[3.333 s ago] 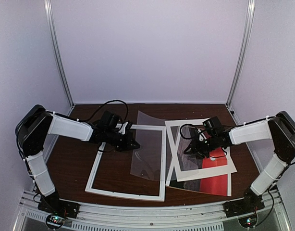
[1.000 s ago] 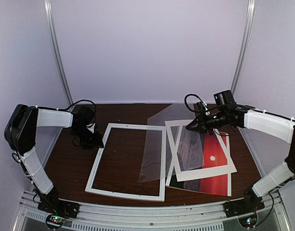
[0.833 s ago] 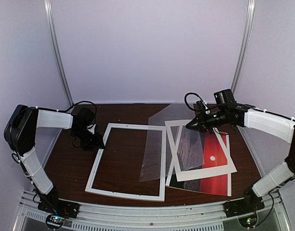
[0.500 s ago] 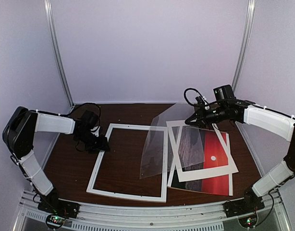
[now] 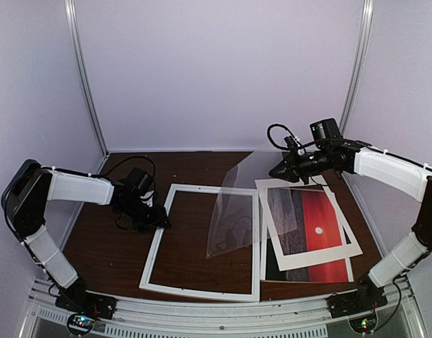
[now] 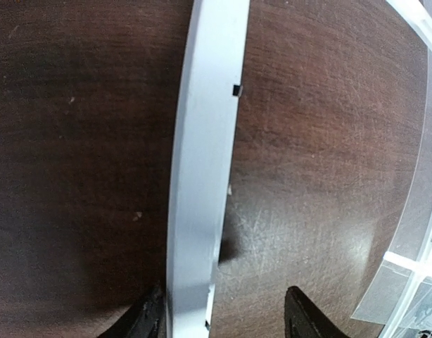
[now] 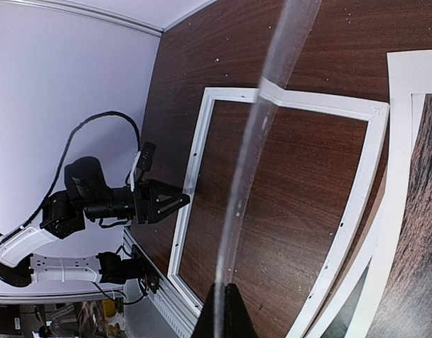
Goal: Put the photo into the frame
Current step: Move the frame body to the center of the board, then adjust the frame body at the center of the board.
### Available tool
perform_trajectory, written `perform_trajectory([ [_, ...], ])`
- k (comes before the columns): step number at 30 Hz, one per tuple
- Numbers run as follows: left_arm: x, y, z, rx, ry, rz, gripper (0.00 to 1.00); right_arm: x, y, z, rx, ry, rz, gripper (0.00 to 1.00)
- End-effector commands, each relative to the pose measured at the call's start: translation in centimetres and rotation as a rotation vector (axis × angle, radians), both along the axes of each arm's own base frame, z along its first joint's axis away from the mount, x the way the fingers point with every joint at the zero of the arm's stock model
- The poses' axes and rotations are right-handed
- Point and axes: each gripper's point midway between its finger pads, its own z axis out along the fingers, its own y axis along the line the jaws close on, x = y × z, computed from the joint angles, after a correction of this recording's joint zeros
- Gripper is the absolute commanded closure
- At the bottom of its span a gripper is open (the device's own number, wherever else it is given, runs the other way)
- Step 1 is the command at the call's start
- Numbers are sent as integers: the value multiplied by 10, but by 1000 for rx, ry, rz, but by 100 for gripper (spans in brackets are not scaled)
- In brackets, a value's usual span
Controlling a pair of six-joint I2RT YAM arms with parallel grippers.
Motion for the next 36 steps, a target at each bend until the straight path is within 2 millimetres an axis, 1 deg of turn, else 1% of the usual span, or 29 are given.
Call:
perform_trajectory([
  [1, 6, 5, 16, 22, -53, 22, 40, 2, 12, 18, 17, -48, 13, 100],
  [5, 20, 15, 32, 65, -102, 17, 38, -3, 31, 37, 47, -79, 32, 100],
  [8, 33, 30, 44, 65, -132, 49, 36, -10, 48, 56, 65, -107, 51, 100],
  [11, 46, 51, 57, 63, -166, 95, 35, -20, 68, 77, 88, -141, 75, 100],
  [15, 61, 81, 76, 71, -208, 152, 34, -38, 101, 106, 128, -184, 128, 100],
  [17, 66, 95, 85, 75, -231, 181, 33, -48, 119, 115, 143, -195, 162, 100],
  [19, 69, 107, 94, 81, -254, 205, 33, -56, 134, 119, 155, -197, 192, 100],
  [20, 70, 113, 97, 89, -263, 219, 33, -59, 140, 119, 159, -193, 201, 100],
  [22, 70, 123, 102, 111, -277, 235, 32, -60, 147, 107, 155, -165, 203, 100],
  [23, 70, 127, 105, 125, -284, 243, 32, -59, 148, 99, 152, -148, 192, 100],
  [24, 69, 130, 107, 140, -292, 249, 32, -56, 148, 89, 148, -129, 174, 100],
  [26, 68, 136, 110, 171, -305, 257, 31, -50, 146, 63, 124, -90, 127, 100],
  [29, 67, 143, 114, 204, -321, 264, 29, -45, 142, 12, 70, 5, 61, 100],
  [31, 67, 144, 114, 212, -321, 262, 26, -43, 139, -24, 48, 68, 18, 100],
  [34, 68, 141, 112, 202, -313, 252, 22, -43, 135, -69, 45, 164, -50, 100],
  [36, 67, 134, 109, 171, -302, 234, 21, -47, 130, -102, 51, 244, -98, 100],
])
